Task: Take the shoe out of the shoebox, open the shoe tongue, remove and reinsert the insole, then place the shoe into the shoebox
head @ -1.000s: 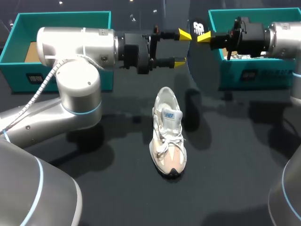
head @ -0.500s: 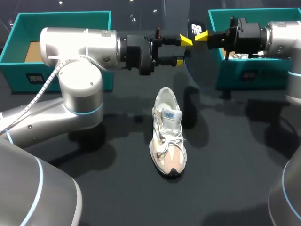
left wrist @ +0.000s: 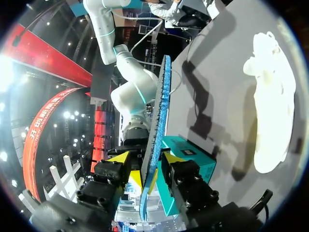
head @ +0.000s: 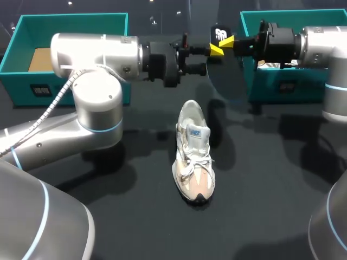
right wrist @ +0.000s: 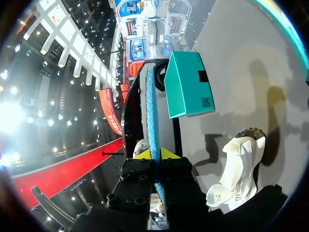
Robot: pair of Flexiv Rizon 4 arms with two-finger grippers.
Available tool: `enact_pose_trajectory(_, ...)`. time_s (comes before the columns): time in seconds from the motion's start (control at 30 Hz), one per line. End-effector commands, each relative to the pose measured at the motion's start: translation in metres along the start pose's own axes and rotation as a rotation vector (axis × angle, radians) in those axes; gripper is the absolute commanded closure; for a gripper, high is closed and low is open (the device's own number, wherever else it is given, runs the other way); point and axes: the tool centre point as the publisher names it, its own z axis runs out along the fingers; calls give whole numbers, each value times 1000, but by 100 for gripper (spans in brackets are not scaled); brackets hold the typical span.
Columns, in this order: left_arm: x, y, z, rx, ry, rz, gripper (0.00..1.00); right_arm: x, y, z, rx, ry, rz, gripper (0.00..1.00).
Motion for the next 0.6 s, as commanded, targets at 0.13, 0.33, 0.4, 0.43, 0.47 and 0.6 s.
enact_pose_trajectory(0.13, 3, 2, 7, -6, 7, 1, 100, -2, 3, 6, 11, 2, 7, 100)
enact_pose_trajectory(0.33, 3, 0, 5, -12, 11, 8, 100, -4, 1, 4, 11, 13, 13, 100)
enact_pose_trajectory(0.4, 2, -1, 2, -16, 11, 11, 100, -4, 0, 2, 12, 17, 11, 61)
enact_pose_trajectory(0.43, 2, -2, 0, -20, 11, 14, 100, -4, -1, 1, 14, 17, 10, 16)
enact_pose_trajectory(0.47, 1, -2, -3, -22, 11, 16, 100, -4, -3, -1, 18, 23, 5, 0)
enact_pose_trajectory(0.6, -1, -5, -16, -39, 11, 13, 100, -5, -9, -11, 20, 30, -1, 0)
